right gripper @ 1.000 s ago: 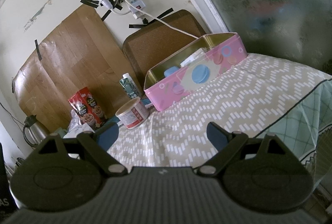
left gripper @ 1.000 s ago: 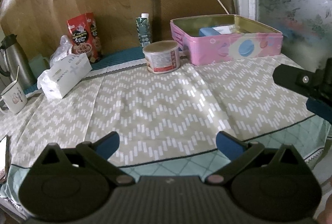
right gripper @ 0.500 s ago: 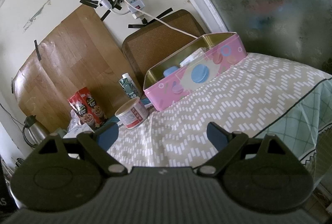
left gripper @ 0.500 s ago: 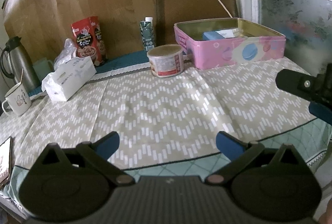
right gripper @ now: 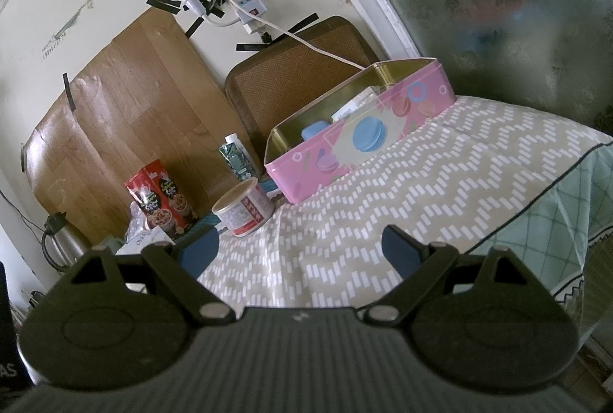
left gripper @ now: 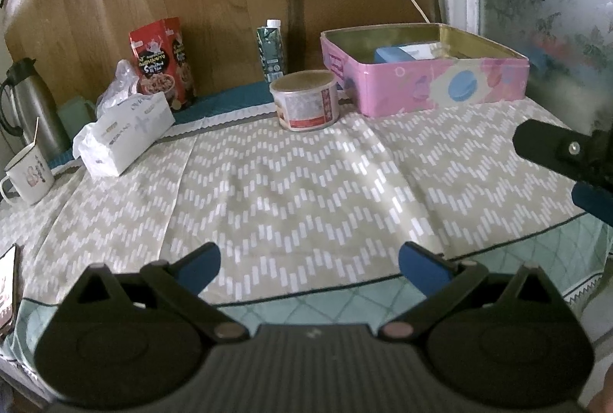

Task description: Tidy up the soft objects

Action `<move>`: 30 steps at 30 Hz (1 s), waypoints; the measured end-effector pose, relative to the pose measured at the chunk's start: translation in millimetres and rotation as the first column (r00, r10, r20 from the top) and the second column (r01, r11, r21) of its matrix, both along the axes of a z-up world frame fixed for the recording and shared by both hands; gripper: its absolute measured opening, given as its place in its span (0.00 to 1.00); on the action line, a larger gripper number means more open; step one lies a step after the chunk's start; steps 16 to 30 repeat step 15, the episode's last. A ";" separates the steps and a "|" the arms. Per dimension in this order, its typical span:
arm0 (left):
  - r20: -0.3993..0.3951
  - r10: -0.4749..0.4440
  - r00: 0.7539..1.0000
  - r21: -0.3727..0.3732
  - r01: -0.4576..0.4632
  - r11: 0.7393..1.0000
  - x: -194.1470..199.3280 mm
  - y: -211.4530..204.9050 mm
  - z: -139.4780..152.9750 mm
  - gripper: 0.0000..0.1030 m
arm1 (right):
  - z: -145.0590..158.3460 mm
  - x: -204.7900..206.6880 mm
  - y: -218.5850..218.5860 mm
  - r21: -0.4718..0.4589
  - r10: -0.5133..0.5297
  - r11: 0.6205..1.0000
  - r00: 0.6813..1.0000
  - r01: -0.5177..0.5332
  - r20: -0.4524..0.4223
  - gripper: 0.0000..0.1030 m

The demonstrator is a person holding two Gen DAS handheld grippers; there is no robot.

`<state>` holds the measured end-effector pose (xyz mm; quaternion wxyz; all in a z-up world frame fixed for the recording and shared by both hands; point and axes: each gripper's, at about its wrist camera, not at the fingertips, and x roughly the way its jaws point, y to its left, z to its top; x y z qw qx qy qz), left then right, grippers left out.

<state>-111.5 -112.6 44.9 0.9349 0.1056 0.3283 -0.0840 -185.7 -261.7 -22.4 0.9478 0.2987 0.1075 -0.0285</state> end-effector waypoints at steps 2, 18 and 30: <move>-0.007 -0.003 1.000 -0.001 0.003 1.000 0.3 -0.2 -0.8 1.00 | -0.9 -0.4 0.6 0.000 -0.001 1.000 1.000 0.001 -0.001 0.91; 0.022 -0.035 0.999 -0.022 0.036 0.999 -4.9 0.4 2.7 1.00 | -0.1 -0.4 0.7 0.000 -0.003 1.000 1.000 0.003 -0.001 0.91; 0.022 -0.035 0.999 -0.022 0.036 0.999 -4.9 0.4 2.7 1.00 | -0.1 -0.4 0.7 0.000 -0.003 1.000 1.000 0.003 -0.001 0.91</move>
